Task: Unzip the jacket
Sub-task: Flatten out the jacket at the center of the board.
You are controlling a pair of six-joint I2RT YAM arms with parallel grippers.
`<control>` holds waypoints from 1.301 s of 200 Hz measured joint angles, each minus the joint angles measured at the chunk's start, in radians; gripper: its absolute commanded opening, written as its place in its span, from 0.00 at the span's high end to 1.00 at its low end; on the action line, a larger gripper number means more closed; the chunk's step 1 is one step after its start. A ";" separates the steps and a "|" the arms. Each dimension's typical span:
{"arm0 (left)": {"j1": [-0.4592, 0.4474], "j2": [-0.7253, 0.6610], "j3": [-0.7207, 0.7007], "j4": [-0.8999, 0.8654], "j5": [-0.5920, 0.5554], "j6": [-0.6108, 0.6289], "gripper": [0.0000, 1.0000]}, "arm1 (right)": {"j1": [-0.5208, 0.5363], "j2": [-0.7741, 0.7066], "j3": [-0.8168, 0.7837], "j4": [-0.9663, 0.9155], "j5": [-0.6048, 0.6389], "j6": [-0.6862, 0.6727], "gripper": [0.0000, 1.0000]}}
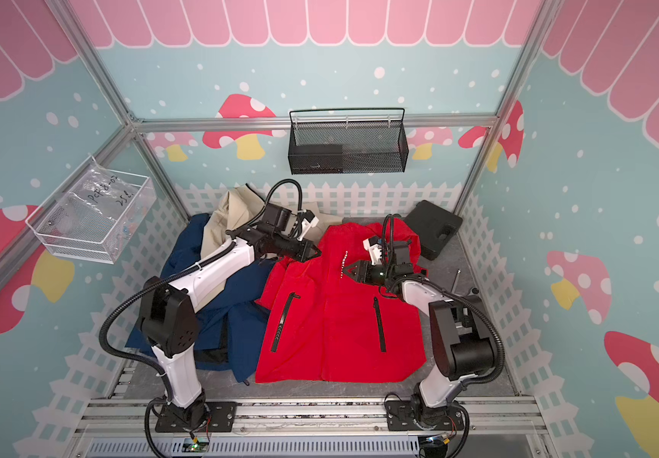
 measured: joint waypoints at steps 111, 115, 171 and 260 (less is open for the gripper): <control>-0.130 -0.175 -0.161 0.135 -0.092 -0.103 0.28 | -0.060 -0.064 -0.069 -0.093 0.232 0.099 0.48; -0.106 -0.195 -0.163 0.135 -0.092 -0.112 0.28 | -0.066 -0.069 -0.069 -0.095 0.232 0.095 0.48; 0.163 -0.323 -0.157 0.030 -0.202 -0.130 0.30 | -0.093 -0.073 -0.053 -0.108 0.183 0.034 0.47; 0.389 -0.115 -0.192 -0.191 -0.095 -0.172 0.47 | -0.093 0.001 0.023 -0.123 0.123 -0.011 0.46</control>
